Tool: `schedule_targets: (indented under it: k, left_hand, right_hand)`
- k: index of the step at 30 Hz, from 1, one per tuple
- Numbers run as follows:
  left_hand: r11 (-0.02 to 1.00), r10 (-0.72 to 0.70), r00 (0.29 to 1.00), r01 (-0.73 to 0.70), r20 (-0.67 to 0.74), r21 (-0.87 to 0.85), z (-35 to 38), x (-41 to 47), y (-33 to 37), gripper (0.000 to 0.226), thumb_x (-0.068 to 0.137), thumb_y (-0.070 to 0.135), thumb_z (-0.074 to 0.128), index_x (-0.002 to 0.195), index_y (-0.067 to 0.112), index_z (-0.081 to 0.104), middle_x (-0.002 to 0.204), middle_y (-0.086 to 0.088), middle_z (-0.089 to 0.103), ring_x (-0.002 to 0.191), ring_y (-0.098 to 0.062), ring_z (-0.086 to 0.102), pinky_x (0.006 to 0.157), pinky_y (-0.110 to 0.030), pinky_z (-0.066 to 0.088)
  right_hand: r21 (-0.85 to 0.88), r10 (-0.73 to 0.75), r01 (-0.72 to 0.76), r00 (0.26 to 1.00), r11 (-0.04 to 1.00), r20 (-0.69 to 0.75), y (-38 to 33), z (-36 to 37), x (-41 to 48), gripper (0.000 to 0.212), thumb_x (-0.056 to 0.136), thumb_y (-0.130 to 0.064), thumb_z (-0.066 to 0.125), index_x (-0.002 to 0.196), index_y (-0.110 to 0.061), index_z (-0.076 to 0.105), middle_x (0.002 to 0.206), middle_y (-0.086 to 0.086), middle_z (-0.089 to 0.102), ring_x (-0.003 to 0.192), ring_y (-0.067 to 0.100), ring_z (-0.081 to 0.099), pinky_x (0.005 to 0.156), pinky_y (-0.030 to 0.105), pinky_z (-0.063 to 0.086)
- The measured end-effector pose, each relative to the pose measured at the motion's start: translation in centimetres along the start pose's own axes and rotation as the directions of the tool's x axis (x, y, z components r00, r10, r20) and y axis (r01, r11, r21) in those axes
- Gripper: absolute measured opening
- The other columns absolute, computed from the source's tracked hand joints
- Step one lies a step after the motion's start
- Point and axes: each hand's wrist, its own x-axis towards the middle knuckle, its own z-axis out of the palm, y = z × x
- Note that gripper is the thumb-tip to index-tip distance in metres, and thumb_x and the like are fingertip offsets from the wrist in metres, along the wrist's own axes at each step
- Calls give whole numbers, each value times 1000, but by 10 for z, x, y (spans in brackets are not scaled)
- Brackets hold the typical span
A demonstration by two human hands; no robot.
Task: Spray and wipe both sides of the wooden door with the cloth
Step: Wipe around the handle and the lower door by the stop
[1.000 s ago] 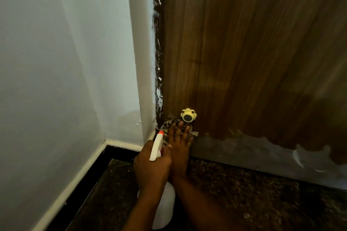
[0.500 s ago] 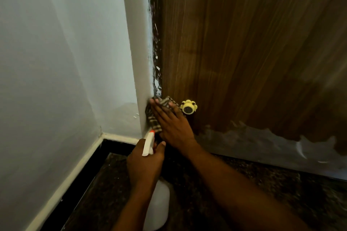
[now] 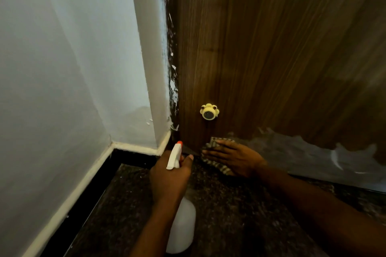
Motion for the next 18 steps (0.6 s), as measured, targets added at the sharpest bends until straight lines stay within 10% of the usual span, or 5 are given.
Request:
schedule_targets:
  k: [9, 18]
  left_hand:
    - [998, -38, 999, 40, -36, 45, 0, 0, -12, 47, 78, 26, 73, 121, 11, 60, 116, -12, 64, 106, -28, 59, 86, -28, 42]
    - [999, -49, 997, 49, 52, 4, 16, -14, 8, 43, 81, 29, 70, 122, 20, 60, 103, 2, 64, 103, -21, 57, 82, -24, 38]
  right_hand:
    - [211, 140, -160, 984, 964, 109, -50, -46, 109, 63, 99, -49, 28, 152, -16, 30, 161, 7, 25, 151, 25, 7, 111, 41, -32]
    - [537, 361, -358, 927, 764, 103, -55, 12, -64, 66, 86, -47, 44, 146, -19, 47, 144, -3, 52, 136, 18, 46, 115, 43, 20]
